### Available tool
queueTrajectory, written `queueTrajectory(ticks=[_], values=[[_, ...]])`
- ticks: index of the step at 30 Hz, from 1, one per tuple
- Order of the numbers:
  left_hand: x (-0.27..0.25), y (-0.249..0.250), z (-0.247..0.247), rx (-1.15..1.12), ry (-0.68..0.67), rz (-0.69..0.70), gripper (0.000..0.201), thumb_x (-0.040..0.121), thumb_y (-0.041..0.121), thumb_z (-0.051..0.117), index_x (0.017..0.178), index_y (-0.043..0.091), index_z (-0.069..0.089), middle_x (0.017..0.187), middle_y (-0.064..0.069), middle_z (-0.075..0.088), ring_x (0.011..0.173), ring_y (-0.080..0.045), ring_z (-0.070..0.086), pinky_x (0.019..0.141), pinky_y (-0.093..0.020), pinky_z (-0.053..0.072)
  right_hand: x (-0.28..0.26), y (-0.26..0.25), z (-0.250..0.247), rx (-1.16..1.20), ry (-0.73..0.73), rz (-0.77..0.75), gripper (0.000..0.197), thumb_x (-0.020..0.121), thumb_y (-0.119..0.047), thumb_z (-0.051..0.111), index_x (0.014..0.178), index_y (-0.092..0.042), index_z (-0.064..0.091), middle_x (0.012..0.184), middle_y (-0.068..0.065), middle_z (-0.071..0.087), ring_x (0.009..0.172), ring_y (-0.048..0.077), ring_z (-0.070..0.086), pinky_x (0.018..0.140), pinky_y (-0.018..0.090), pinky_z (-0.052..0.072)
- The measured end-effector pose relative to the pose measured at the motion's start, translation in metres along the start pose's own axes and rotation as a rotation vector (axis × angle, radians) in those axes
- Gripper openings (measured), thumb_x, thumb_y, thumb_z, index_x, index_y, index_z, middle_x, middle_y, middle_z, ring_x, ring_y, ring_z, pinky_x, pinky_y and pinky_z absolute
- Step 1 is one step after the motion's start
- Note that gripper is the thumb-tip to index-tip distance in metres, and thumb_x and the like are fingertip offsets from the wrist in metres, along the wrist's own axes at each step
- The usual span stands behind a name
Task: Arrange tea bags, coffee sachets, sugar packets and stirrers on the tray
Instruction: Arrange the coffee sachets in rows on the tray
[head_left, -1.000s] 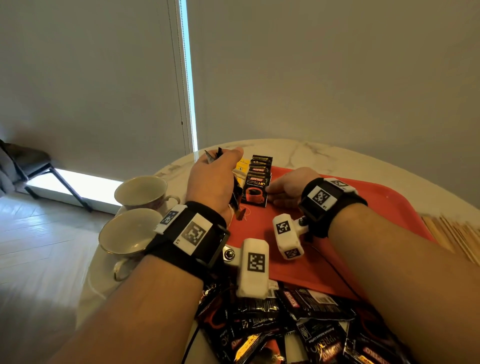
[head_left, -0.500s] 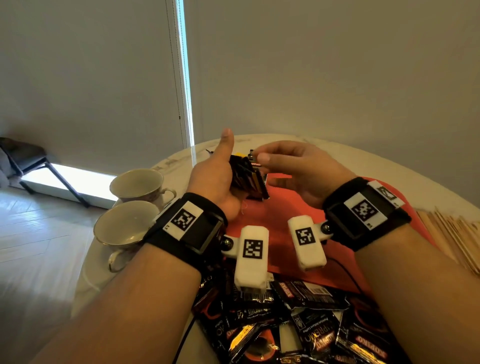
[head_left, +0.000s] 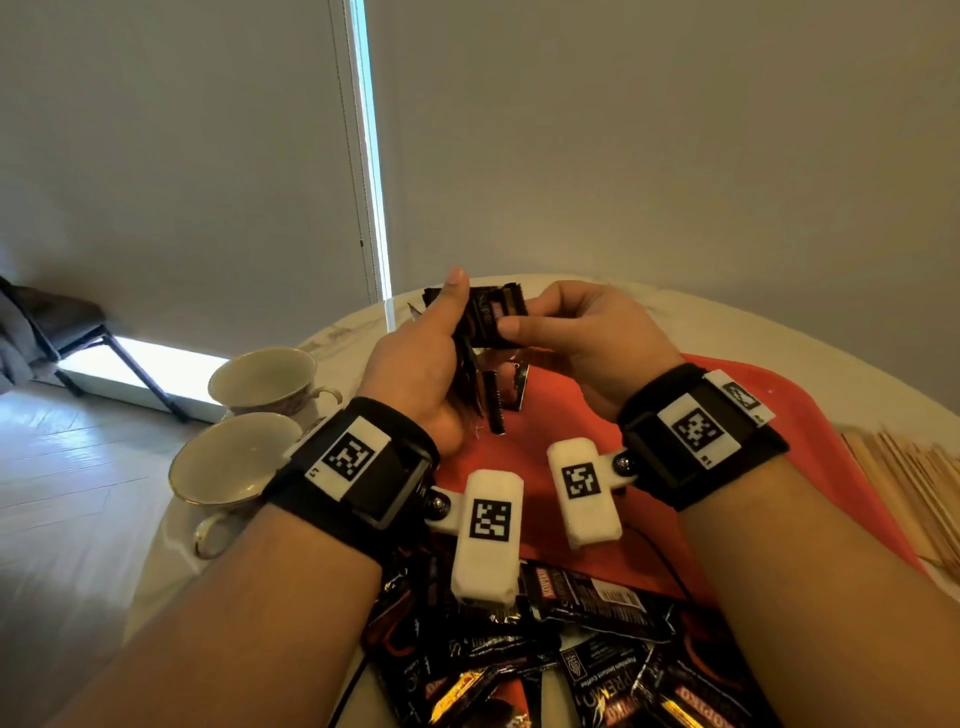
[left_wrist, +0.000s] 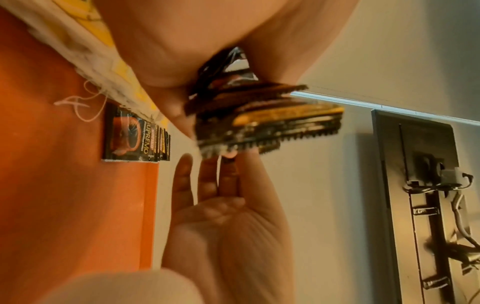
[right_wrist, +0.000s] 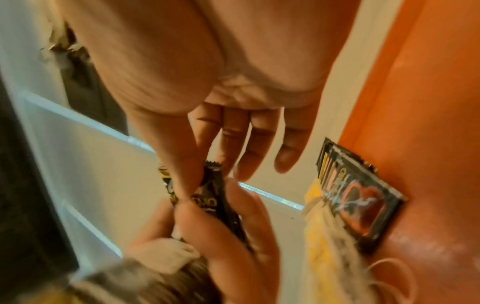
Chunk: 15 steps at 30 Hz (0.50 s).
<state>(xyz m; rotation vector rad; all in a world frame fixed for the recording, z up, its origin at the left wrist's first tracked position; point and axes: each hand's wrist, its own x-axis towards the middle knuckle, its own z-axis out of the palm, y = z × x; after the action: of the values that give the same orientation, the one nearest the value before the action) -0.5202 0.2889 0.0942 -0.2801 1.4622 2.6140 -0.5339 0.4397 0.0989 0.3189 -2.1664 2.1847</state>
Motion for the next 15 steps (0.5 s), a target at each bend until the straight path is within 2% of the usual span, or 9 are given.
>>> queueTrajectory(ticks=[3, 7, 9, 11, 13, 15], values=[[-0.0011, 0.0008, -0.0013, 0.032, 0.026, 0.049, 0.034, 0.097, 0.044, 0.070, 0.112, 0.013, 0.072, 0.093, -0.010, 0.080, 0.065, -0.020, 0.071, 0.044, -0.025, 0.051, 0.0000, -0.0056, -0.0025, 0.126, -0.002, 0.059, 0.025, 0.083, 0.005, 0.074, 0.076, -0.010, 0.054, 0.114, 0.031, 0.069, 0.097, 0.043, 0.071, 0.088, 0.047, 0.060], [-0.0031, 0.0006, -0.0013, 0.030, 0.047, 0.076, 0.034, 0.096, 0.043, 0.071, 0.112, 0.012, 0.072, 0.078, -0.005, 0.077, 0.055, -0.013, 0.067, 0.041, -0.022, 0.047, -0.0012, -0.0041, -0.0016, 0.177, -0.002, 0.041, 0.035, 0.076, 0.009, 0.077, 0.075, -0.011, 0.048, 0.105, 0.032, 0.069, 0.100, 0.048, 0.071, 0.090, 0.058, 0.058], [-0.0035, -0.0002, 0.0001, 0.037, 0.057, 0.063, 0.037, 0.095, 0.045, 0.072, 0.113, 0.012, 0.072, 0.081, -0.005, 0.077, 0.055, -0.013, 0.065, 0.042, -0.023, 0.048, -0.0010, -0.0034, -0.0017, 0.132, -0.016, 0.010, 0.038, 0.073, 0.010, 0.080, 0.074, -0.011, 0.048, 0.101, 0.034, 0.065, 0.094, 0.046, 0.071, 0.084, 0.055, 0.059], [-0.0057, 0.0000, 0.0013, 0.014, 0.056, 0.042, 0.032, 0.098, 0.040, 0.069, 0.108, 0.010, 0.072, 0.082, -0.009, 0.076, 0.054, -0.015, 0.063, 0.042, -0.023, 0.048, -0.0011, -0.0053, -0.0023, 0.089, -0.057, -0.001, 0.034, 0.070, 0.007, 0.081, 0.077, -0.009, 0.052, 0.095, 0.025, 0.065, 0.087, 0.037, 0.071, 0.078, 0.047, 0.060], [-0.0056, 0.0012, 0.0004, -0.024, 0.066, 0.022, 0.026, 0.099, 0.033, 0.063, 0.103, 0.008, 0.069, 0.074, -0.007, 0.069, 0.050, -0.016, 0.059, 0.040, -0.021, 0.045, -0.0011, -0.0077, -0.0029, 0.132, -0.107, 0.030, 0.030, 0.067, -0.001, 0.081, 0.085, -0.006, 0.058, 0.096, 0.018, 0.068, 0.089, 0.030, 0.071, 0.082, 0.044, 0.060], [-0.0053, 0.0043, -0.0018, -0.046, 0.058, 0.016, 0.025, 0.096, 0.031, 0.058, 0.103, 0.008, 0.065, 0.068, -0.004, 0.061, 0.047, -0.014, 0.052, 0.039, -0.019, 0.041, 0.0001, -0.0099, -0.0042, 0.209, -0.103, 0.040, 0.026, 0.071, -0.006, 0.078, 0.091, -0.007, 0.061, 0.097, 0.014, 0.070, 0.089, 0.026, 0.071, 0.085, 0.044, 0.060]])
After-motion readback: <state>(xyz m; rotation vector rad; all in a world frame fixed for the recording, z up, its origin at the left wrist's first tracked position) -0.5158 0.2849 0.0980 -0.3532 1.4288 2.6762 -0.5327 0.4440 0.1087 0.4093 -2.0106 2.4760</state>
